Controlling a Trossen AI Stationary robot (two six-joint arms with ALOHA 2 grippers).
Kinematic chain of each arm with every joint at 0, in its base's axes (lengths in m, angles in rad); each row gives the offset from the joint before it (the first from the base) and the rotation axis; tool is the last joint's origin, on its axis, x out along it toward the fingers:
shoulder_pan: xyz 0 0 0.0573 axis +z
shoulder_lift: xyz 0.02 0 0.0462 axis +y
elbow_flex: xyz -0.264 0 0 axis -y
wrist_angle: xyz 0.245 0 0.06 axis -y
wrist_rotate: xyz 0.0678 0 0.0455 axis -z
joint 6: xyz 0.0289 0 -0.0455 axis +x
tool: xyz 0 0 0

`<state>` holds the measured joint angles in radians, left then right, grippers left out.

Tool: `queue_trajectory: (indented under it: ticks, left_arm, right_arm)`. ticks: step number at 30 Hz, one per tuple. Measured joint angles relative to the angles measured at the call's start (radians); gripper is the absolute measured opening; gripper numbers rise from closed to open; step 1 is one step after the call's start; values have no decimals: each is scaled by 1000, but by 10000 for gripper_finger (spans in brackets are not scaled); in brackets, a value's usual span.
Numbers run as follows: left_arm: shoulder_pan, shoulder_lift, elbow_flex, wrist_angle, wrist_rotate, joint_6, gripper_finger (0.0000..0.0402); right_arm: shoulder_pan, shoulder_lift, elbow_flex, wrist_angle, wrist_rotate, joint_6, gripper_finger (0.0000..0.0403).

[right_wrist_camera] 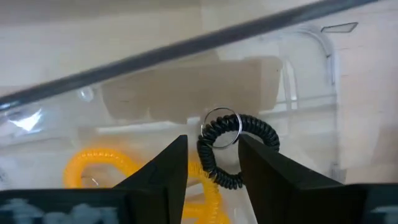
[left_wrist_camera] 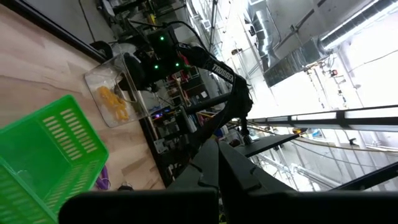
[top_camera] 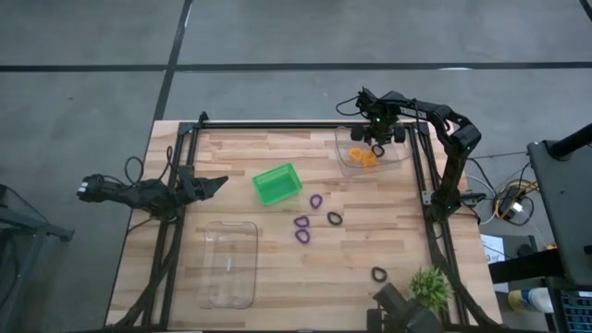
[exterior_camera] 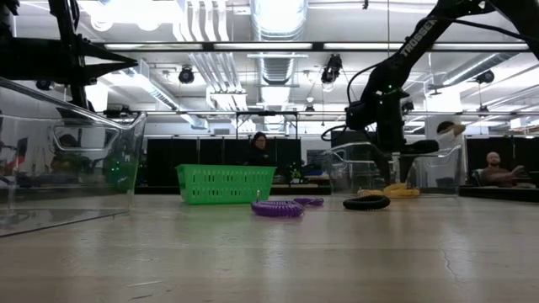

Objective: Sort spring keychains
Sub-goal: Put the bottom black spring keychain into the green bin

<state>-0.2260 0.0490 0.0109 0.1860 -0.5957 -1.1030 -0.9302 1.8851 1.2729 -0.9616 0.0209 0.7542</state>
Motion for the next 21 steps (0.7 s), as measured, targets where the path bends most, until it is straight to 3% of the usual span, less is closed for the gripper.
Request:
queue_trajectory:
  ticks: [12,21]
  left_arm:
    - [0,0,0,-2,0,32,0]
    - [0,0,0,-3,0,25,0]
  right_arm:
    - [9,-16,23,-87,-59,-75,136]
    - [7,-17,9,6,-37,-12,131]
